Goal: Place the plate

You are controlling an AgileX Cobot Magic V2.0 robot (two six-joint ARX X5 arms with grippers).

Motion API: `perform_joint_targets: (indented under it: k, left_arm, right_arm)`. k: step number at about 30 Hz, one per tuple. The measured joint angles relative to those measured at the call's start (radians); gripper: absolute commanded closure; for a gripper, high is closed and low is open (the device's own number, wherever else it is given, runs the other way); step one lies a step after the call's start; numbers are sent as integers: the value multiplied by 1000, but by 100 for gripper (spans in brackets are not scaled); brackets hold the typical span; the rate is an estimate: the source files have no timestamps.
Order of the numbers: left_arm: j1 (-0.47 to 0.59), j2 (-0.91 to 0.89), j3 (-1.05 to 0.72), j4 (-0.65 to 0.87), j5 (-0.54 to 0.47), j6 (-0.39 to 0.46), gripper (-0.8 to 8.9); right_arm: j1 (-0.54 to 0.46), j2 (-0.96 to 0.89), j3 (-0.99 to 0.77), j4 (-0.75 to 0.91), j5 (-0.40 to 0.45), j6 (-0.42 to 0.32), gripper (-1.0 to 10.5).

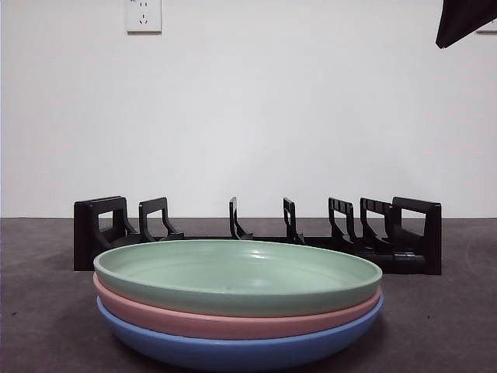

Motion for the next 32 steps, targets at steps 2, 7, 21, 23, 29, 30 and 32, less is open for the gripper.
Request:
perform_joint_targets:
  k: [2,7,21,23,29,30,32]
  left_arm:
    - [0,0,0,0,0,0,806]
    - [0,0,0,0,0,0,806]
    - [0,0,0,0,0,-2,807]
    - [0,0,0,0,0,-2,806]
    - [0,0,0,0,0,-2,807]
    - [0,0,0,0,0,-2,807]
    - [0,0,0,0,0,-3,806]
  right_arm:
    - [0,0,0,0,0,0,926]
    - [0,0,0,0,1,-3,926]
    - [-133,-552,-603,376,28,-83,926]
    - [-170,-690,-774,442,44,-66,926]
    - [-220,-1022,-1072,475,57,-8,926]
    - [-220,-1048,-1089,475,56,-2,926]
    - [-220,-1109,-1106,438,53,12,926]
